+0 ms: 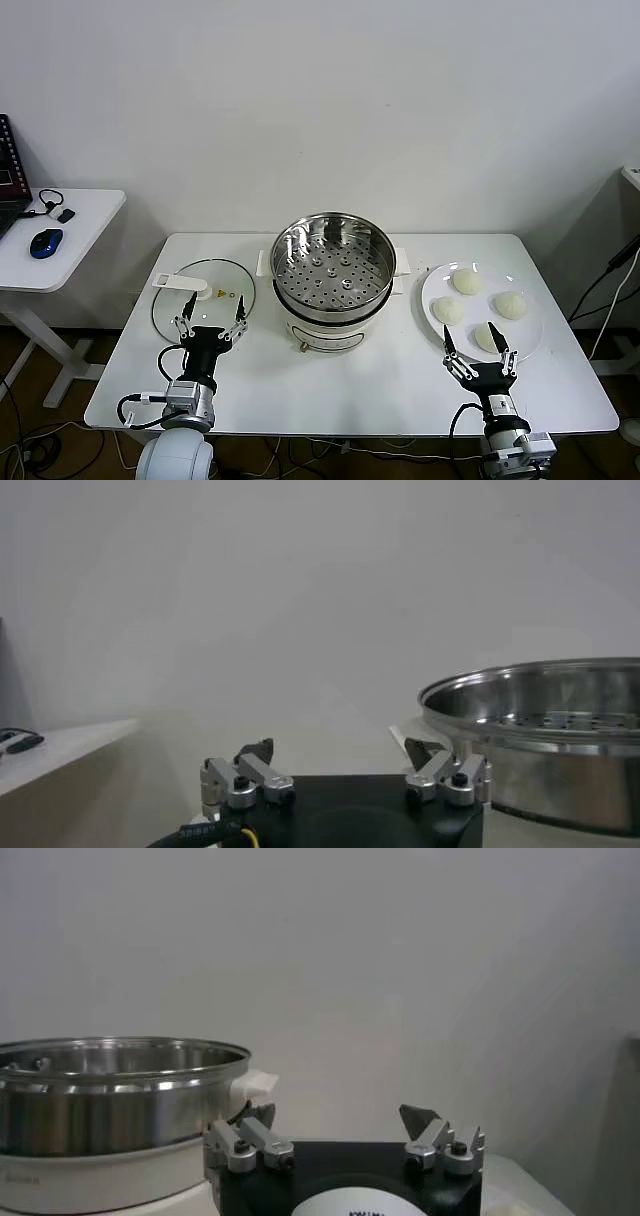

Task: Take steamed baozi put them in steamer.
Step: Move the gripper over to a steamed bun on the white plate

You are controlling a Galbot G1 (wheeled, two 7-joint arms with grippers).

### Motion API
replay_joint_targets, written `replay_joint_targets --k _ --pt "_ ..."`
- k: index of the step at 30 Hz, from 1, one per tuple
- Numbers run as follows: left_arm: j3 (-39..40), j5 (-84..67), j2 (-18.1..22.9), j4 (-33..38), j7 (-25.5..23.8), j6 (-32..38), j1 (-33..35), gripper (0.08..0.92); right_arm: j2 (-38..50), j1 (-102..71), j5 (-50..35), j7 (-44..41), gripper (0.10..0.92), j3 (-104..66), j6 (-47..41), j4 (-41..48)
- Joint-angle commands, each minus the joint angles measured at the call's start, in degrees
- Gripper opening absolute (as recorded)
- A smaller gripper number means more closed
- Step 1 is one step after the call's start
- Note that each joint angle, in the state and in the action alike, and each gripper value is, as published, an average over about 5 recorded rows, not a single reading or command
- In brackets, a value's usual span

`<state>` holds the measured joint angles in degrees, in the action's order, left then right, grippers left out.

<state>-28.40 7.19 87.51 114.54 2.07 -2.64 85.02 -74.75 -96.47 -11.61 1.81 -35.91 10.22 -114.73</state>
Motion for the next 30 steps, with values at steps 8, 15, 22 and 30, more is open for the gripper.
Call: replay_joint_targets --k 8,15,22,30 --pt "-0.08 -1.14 -0.81 -0.6 -0.02 0.29 -0.23 0.823 9.58 8.1 0.48 2.05 0.823 -2.75 -13.28 -1.07" --pt "-0.16 -1.94 -1.04 -1.05 0.01 0.73 -0.19 0.823 20.23 19.27 -3.18 4.15 0.823 -1.54 -21.72 1.47" --pt "-0.16 -2.98 -1.74 -1.83 0.15 1.59 0.08 0.823 29.99 29.17 -6.25 3.34 0.823 3.63 -27.87 7.41" --pt "0.34 -3.41 -1.77 -2.03 0.04 2.02 -0.02 0.823 42.76 38.34 -6.42 -5.74 0.823 12.74 -32.89 15.25"
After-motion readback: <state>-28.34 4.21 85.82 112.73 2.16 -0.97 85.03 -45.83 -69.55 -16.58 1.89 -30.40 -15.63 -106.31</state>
